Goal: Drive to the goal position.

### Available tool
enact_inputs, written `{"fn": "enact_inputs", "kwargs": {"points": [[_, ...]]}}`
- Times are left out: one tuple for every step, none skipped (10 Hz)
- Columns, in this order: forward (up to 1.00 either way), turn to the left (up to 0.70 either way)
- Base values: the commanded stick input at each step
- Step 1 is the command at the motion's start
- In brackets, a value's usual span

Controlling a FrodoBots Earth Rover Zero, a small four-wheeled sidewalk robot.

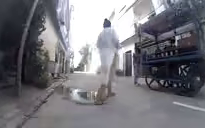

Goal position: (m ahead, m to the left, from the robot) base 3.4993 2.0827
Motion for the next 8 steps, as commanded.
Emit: {"fn": "enact_inputs", "kwargs": {"points": [[0.0, 0.0], [0.0, 0.0], [0.38, 0.0], [1.0, 0.0], [1.0, 0.0], [1.0, 0.13], [1.0, 0.39], [1.0, 0.4]]}}
